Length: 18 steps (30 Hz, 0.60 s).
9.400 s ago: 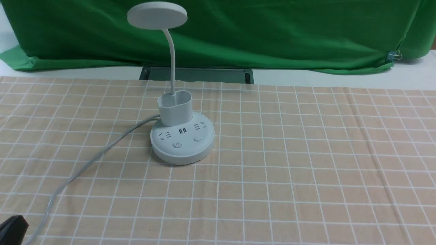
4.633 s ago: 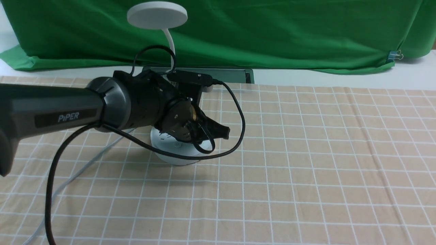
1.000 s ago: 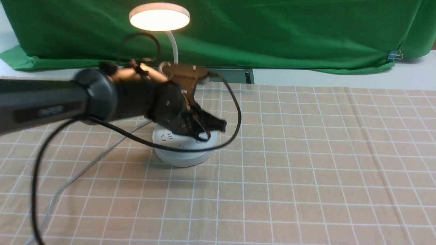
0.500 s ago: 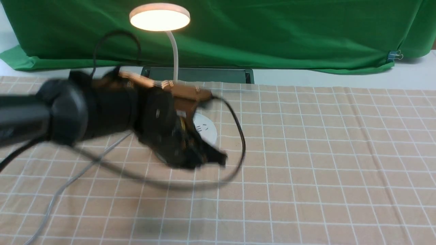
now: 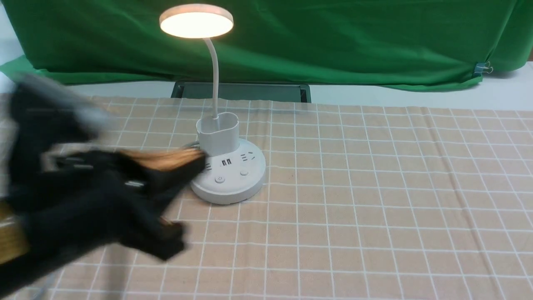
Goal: Turn on the table lamp on the light coffee tablecloth with your hand.
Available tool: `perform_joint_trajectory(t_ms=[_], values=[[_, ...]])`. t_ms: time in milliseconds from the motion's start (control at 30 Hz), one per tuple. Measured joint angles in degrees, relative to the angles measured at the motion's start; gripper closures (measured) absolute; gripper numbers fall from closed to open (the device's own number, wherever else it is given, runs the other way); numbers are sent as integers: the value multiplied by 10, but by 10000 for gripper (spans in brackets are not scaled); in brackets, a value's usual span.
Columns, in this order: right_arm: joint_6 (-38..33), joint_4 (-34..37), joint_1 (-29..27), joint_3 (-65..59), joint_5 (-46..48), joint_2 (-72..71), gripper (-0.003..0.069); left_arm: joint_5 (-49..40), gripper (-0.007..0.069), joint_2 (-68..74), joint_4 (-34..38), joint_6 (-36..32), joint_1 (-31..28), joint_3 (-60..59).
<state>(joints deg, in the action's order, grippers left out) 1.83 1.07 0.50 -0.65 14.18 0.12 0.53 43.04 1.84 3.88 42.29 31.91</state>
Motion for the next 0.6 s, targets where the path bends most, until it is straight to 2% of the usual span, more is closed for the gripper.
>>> perform_joint_trajectory(t_ms=[100, 200, 600], values=[[0, 0, 0, 0, 0, 0, 421, 28, 623, -68, -50, -3, -9, -21], [0, 0, 0, 0, 0, 0, 421, 29, 623, -103, -66, -7, -10, -27], [0, 0, 0, 0, 0, 0, 421, 21, 623, -128, -73, -7, -14, -29]])
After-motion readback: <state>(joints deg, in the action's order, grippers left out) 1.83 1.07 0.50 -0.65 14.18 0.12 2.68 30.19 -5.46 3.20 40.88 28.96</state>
